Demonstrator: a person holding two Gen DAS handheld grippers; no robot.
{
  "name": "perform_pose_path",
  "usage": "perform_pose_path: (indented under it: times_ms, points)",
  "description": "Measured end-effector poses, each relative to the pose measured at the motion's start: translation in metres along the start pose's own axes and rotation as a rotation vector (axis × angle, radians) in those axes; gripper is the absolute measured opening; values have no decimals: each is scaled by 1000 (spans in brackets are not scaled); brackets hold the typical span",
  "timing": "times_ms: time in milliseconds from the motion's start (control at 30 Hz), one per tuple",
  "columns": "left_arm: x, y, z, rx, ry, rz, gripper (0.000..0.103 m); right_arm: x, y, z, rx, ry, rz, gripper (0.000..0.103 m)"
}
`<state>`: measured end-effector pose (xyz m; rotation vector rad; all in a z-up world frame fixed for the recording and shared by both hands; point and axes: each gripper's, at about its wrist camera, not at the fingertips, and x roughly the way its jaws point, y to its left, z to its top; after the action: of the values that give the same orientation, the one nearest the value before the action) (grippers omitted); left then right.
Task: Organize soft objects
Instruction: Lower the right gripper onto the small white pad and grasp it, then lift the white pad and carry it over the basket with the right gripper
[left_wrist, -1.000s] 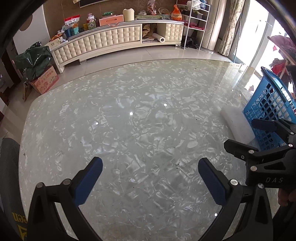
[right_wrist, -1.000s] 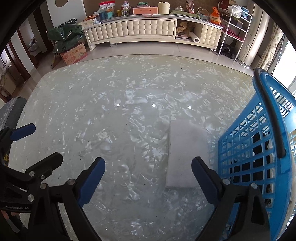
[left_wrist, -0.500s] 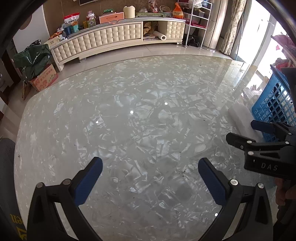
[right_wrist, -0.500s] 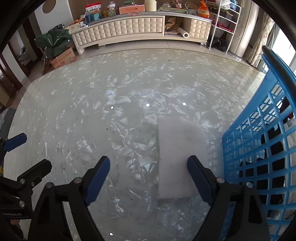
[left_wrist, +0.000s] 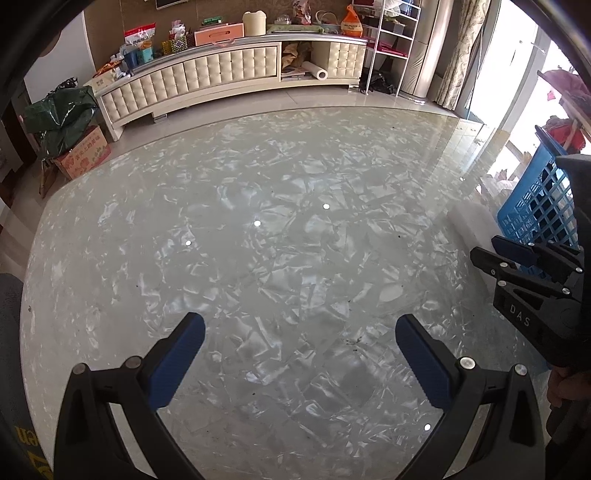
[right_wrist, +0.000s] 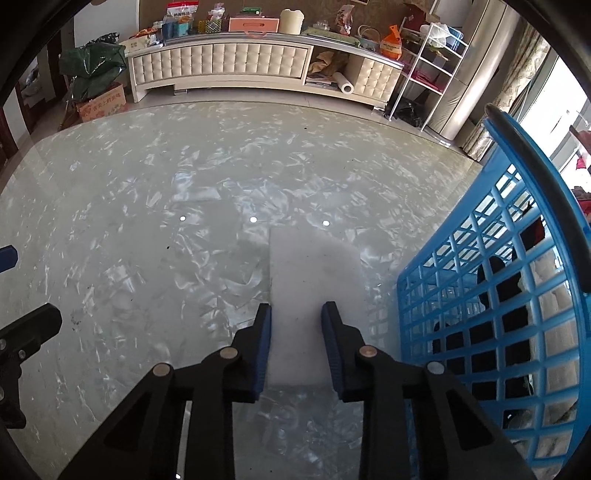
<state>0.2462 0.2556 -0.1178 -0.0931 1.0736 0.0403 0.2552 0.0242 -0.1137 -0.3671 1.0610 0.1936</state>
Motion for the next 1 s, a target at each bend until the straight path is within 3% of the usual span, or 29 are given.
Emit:
perform_pose_path:
  times_ms: [267,633,1000]
  points:
    - [-1,5,1,-14,-8,-15,103,-9,-6,-1,26,0,12,13]
    - [-21,0,5,-5,-42,-13,103,-33,8,-3,8,-7,75,10]
    - [-74,-20,2,19,-112,-44,103,-83,9,-14,-23,-55,126,10]
